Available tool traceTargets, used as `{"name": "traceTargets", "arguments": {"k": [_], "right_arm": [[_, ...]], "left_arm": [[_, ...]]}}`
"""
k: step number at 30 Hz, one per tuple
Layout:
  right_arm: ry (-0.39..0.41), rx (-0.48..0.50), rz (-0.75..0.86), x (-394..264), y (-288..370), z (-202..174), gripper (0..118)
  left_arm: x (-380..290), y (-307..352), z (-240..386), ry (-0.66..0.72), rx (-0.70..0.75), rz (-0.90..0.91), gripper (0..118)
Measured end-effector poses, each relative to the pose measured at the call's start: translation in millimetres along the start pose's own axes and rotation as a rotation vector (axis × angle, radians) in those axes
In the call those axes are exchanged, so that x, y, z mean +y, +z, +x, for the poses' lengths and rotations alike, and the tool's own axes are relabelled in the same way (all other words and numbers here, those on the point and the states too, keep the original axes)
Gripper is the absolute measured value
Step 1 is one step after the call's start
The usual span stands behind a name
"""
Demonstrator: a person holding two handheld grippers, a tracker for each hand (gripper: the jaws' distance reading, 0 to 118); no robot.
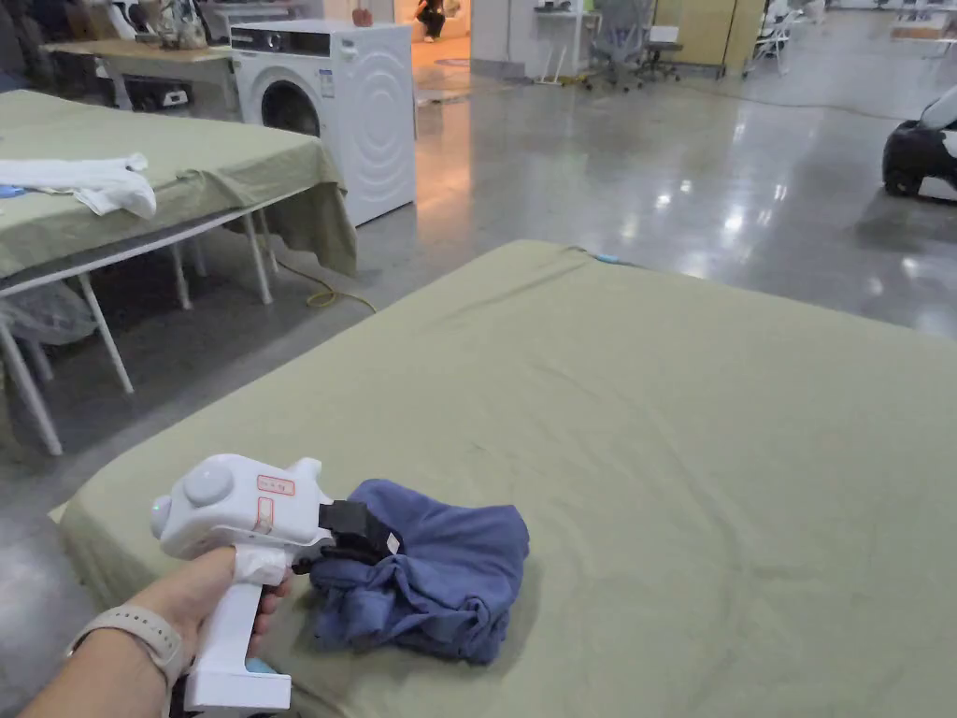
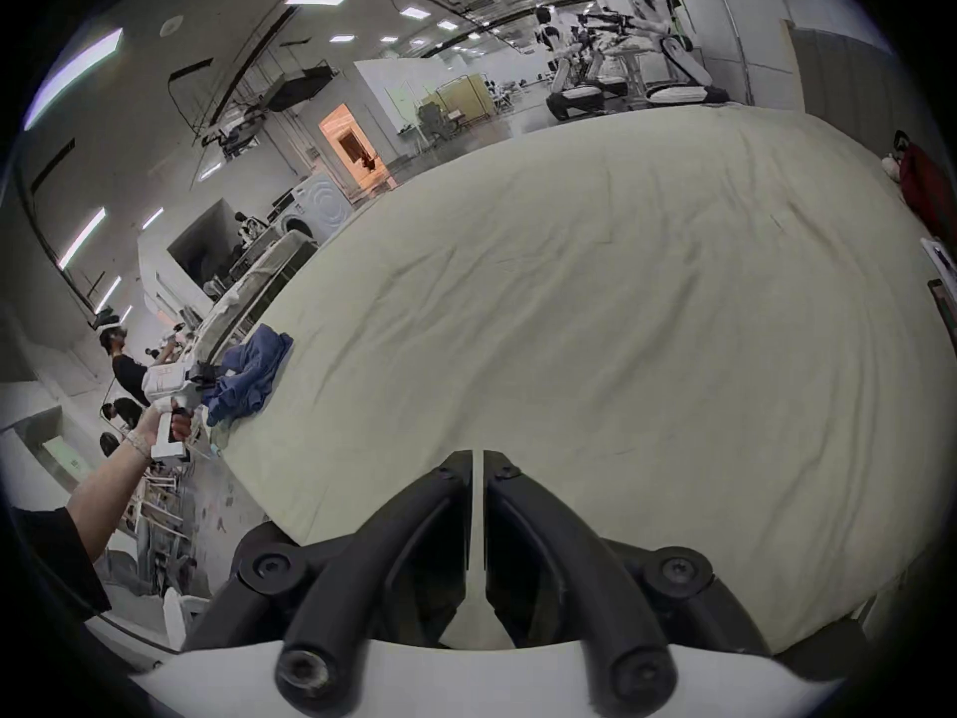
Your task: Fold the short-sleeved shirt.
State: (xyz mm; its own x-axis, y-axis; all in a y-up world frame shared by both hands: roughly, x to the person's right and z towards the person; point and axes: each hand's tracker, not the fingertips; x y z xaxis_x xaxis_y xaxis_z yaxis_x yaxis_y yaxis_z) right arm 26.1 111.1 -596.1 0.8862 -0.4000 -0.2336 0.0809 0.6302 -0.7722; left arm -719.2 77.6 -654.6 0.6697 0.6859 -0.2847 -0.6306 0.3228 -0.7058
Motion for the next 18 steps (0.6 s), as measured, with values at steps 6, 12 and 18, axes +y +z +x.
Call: {"name": "traceTargets", "arguments": {"k": [6, 12, 18], "right_arm": [[0.049, -0.013, 0.036, 2, 19, -6, 10], [0.11, -0.07, 0.159, 8, 52, -13, 10], [0.176, -0.202, 0.433, 56, 109, -16, 10]], "left_arm": [[-21, 81, 51, -0.237, 0.097, 0.186, 111], [-87, 108, 173, -0.582, 0.278, 0.366, 73], [-183, 57, 326, -0.845, 0.24, 0.62, 10]]}}
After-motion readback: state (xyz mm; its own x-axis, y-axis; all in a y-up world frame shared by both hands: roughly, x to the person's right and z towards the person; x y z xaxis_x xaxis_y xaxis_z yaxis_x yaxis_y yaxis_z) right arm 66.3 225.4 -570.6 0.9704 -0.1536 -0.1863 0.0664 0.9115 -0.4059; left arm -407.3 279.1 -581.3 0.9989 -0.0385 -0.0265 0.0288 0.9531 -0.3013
